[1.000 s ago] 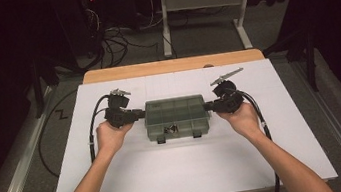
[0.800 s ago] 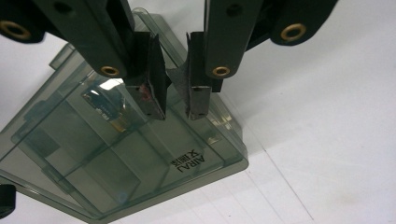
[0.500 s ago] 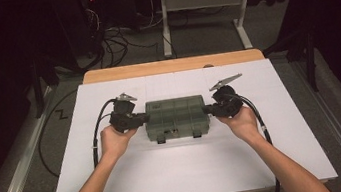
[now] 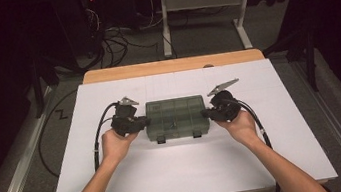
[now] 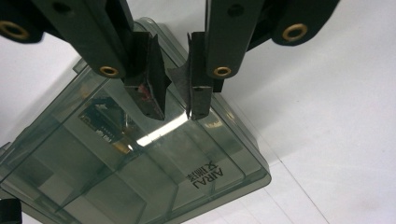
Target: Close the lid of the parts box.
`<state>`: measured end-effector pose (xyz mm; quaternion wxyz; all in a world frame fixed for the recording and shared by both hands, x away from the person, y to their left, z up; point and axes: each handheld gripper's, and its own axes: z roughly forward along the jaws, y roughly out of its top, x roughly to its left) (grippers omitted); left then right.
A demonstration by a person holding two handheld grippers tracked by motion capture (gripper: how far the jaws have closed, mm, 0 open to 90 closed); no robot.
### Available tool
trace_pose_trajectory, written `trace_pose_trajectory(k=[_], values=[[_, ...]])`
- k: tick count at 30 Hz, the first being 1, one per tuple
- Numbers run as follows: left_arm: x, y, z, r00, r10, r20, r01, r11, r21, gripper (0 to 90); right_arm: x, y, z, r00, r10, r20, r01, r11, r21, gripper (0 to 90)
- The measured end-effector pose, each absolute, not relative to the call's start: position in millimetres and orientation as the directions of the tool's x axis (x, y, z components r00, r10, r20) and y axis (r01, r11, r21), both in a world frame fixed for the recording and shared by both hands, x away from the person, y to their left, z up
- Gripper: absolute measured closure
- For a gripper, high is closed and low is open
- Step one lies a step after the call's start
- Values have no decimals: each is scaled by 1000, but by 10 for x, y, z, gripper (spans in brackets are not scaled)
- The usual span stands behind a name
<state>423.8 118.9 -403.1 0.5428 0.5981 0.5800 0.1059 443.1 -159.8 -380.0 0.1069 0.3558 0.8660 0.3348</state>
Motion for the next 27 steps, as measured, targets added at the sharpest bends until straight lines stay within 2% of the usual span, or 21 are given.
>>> trace_pose_trajectory(k=[5,27], values=[[4233,1195,-4014,304,798,-520,583,276,764,759,4431,-1577,-3833,-732,680,47,535,531,657,900],[4200,1112,-4062,324,812,-486,582,233,779,739,4409,-1550,-3903,-748,662,44,521,546,656,894]])
